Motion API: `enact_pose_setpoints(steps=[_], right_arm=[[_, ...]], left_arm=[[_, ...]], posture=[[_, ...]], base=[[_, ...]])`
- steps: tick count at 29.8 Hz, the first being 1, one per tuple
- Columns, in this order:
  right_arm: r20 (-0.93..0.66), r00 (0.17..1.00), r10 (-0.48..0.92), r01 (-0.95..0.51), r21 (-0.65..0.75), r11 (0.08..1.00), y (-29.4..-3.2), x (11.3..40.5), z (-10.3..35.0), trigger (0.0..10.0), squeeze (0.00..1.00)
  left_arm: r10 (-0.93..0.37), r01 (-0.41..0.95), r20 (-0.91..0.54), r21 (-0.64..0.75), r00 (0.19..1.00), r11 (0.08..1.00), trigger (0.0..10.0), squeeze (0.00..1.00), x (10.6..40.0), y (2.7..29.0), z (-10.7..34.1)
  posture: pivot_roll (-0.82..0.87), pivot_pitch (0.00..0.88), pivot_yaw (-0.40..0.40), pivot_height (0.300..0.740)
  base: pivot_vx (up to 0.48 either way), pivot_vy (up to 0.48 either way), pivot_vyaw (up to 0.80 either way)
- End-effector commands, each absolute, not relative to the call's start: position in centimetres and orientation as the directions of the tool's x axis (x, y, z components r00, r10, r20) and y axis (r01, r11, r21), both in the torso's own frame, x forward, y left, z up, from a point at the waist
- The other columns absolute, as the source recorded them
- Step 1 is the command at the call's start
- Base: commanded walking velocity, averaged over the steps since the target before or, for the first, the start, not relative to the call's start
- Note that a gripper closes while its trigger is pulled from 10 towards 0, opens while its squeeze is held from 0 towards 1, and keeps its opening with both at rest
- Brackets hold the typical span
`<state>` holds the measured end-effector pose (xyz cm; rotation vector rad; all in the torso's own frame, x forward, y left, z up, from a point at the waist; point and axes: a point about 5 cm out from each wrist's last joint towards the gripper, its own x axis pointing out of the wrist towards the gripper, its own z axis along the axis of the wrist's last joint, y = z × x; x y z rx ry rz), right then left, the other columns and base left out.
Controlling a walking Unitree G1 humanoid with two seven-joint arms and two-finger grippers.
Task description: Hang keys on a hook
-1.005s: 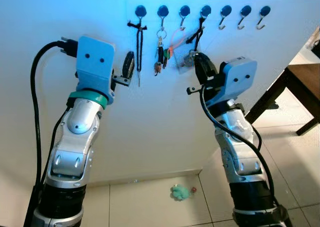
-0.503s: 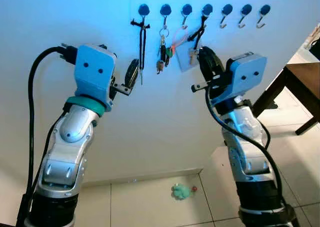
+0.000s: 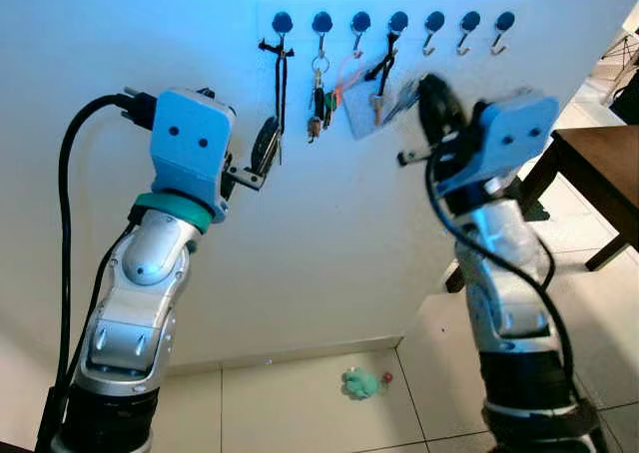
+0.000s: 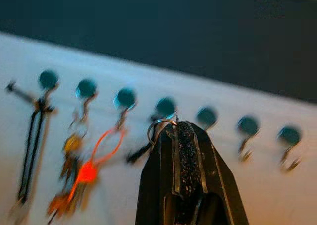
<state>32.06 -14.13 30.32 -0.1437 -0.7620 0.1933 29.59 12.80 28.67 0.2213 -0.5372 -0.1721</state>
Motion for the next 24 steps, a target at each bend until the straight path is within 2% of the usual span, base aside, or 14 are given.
enact_pose_setpoints(steps=[1,6,15,24], right_arm=[[0.685,0.701,0.196,-0.098,-0.180,0.979,-14.9,32.1,31.1,10.0,0.00],[0.642,0.751,0.153,-0.144,-0.066,0.987,-15.8,34.4,31.0,10.0,0.00],[0.575,0.801,0.167,-0.178,-0.038,0.983,-15.6,36.6,29.7,10.0,0.00],[0.593,0.781,0.197,-0.204,-0.055,0.977,-15.4,37.4,30.8,10.0,0.00]], left_arm=[[-0.225,0.108,0.511,0.249,0.830,0.963,10.0,0.00,29.5,12.5,29.6],[-0.329,0.202,0.570,0.275,0.753,0.940,10.0,0.00,29.1,10.6,32.4],[-0.391,0.302,0.627,0.250,0.673,0.920,10.0,0.00,28.4,8.4,34.8],[-0.403,0.326,0.628,0.241,0.666,0.914,10.0,0.00,28.0,8.1,35.2]], posture=[[-0.13,0.056,0.029,0.740],[-0.13,0.064,0.026,0.740],[-0.13,0.081,0.023,0.740],[-0.12,0.088,0.020,0.740]], base=[[0.000,0.000,0.00],[0.000,0.000,0.00],[0.000,0.000,0.00],[0.000,0.000,0.00]])
